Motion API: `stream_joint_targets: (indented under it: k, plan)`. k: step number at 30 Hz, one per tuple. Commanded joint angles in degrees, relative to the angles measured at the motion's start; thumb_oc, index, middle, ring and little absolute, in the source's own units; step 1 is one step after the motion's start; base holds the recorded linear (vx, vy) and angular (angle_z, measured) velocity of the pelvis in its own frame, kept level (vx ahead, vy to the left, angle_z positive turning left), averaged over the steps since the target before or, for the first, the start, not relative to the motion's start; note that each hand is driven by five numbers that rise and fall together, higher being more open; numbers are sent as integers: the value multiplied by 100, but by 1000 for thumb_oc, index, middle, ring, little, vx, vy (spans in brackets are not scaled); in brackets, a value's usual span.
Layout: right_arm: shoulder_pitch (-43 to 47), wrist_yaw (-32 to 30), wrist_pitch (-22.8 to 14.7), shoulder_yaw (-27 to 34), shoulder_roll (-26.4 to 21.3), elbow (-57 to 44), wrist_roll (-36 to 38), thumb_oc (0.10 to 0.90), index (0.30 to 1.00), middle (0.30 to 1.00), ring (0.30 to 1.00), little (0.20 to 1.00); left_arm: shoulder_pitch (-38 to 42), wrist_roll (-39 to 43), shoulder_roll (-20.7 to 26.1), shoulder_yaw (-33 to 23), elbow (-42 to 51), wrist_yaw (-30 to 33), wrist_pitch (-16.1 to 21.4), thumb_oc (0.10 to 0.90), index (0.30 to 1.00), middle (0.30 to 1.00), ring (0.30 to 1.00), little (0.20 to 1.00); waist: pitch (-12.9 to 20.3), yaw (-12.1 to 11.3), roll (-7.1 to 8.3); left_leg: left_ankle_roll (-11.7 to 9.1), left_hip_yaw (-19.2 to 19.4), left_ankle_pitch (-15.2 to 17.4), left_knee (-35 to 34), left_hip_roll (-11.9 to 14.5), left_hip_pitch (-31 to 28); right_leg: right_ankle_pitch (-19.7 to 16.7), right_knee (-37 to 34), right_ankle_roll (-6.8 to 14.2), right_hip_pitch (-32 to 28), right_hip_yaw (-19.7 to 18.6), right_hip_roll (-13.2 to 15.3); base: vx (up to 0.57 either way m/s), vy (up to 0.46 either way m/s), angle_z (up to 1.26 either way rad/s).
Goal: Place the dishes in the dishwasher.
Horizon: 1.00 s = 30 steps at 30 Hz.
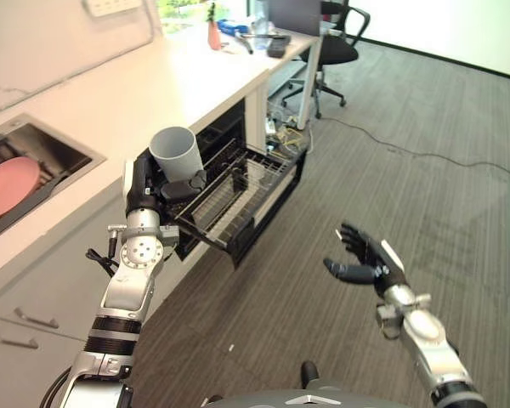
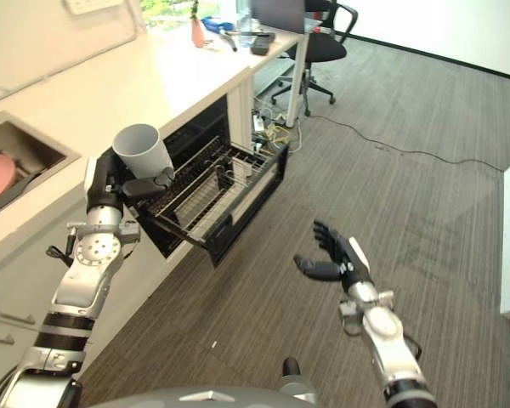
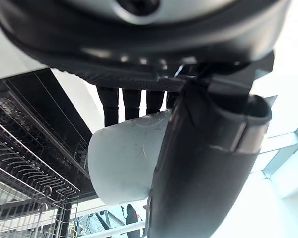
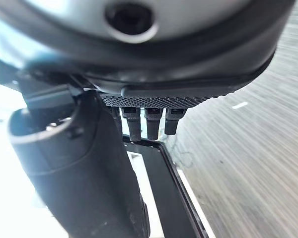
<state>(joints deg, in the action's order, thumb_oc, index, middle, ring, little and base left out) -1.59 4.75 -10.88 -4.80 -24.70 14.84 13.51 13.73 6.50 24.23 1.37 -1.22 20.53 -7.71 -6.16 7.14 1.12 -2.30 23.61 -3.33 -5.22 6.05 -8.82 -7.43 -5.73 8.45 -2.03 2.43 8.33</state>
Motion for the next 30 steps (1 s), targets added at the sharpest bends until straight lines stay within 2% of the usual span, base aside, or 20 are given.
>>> stream_joint_targets:
  k: [1, 5, 6, 8, 11, 14, 16, 20, 26, 30]
  plan:
    - [608, 66, -484, 183, -282, -1019, 35, 800, 900, 900, 900, 900, 713, -403, 225, 46, 365, 205, 693, 400, 300, 300, 300, 300, 516, -21, -183, -538, -422, 115, 22, 438, 259, 540, 73, 254, 7, 223, 64, 88, -75, -41]
    - [1342, -45, -168, -293, -226, -1773, 335, 800, 900, 900, 900, 900, 1251, -537, 384, 490, 233, 121, 697, 400, 300, 300, 300, 300, 554, 49, -253, -600, -342, 89, 22, 523, 177, 626, 73, 214, -137, 277, 32, 36, -63, -2]
    - [1342, -45, -166, -293, -225, -1775, 335, 800, 900, 900, 900, 900, 1254, -536, 385, 490, 231, 121, 698, 400, 300, 300, 300, 300, 550, 50, -252, -600, -343, 89, 22, 523, 175, 627, 73, 214, -140, 278, 32, 16, -46, 7]
    - [1907, -160, -196, -704, -26, -2042, 690, 800, 900, 900, 900, 900, 1559, -573, 372, 753, 103, 152, 718, 400, 300, 300, 300, 300, 565, 57, -290, -628, -334, 71, 22, 559, 142, 654, 73, 189, -196, 282, 26, 11, -58, 9]
    - [2534, -371, -31, -1023, -191, -2080, 432, 800, 900, 900, 900, 900, 1754, -521, 272, 1016, 53, 33, 751, 400, 300, 300, 300, 300, 578, 54, -318, -651, -373, 47, 22, 576, 140, 683, 73, 165, -247, 307, 27, 4, -20, 5]
    - [2734, -484, -30, -1182, 45, -2112, 627, 800, 900, 900, 900, 900, 1800, -490, 141, 1194, 101, -52, 749, 400, 300, 300, 300, 300, 582, 45, -347, -655, -393, 46, 22, 583, 128, 696, 73, 152, -285, 339, 33, -1, -17, 13]
    - [3012, -517, -156, -1386, 152, -2004, 650, 800, 900, 900, 900, 900, 1888, -547, 63, 1419, 84, -106, 790, 400, 300, 300, 300, 300, 605, 22, -373, -650, -417, 55, 22, 578, 120, 712, 73, 139, -334, 368, 28, 4, -13, 2]
    - [3181, -674, -244, -1446, 341, -1899, 594, 800, 900, 900, 900, 900, 1877, -622, -71, 1636, 101, -149, 844, 400, 300, 300, 300, 300, 620, -3, -401, -651, -473, 58, 22, 576, 121, 728, 73, 127, -371, 409, 39, 8, -8, 8]
    - [3193, -1546, -317, -1299, 640, -1881, 223, 800, 900, 900, 900, 900, 1729, -990, -160, 1882, 379, 41, 936, 400, 300, 300, 300, 300, 630, -47, -409, -650, -540, 73, 22, 595, 129, 728, 73, 120, -419, 465, 45, 4, -7, 10]
    - [3155, -1799, -311, -1290, 758, -1923, 119, 800, 900, 900, 900, 900, 1619, -1112, -195, 1983, 498, 82, 967, 400, 300, 300, 300, 300, 638, -75, -401, -645, -560, 78, 22, 596, 128, 730, 73, 122, -429, 466, 44, -1, -1, 6]
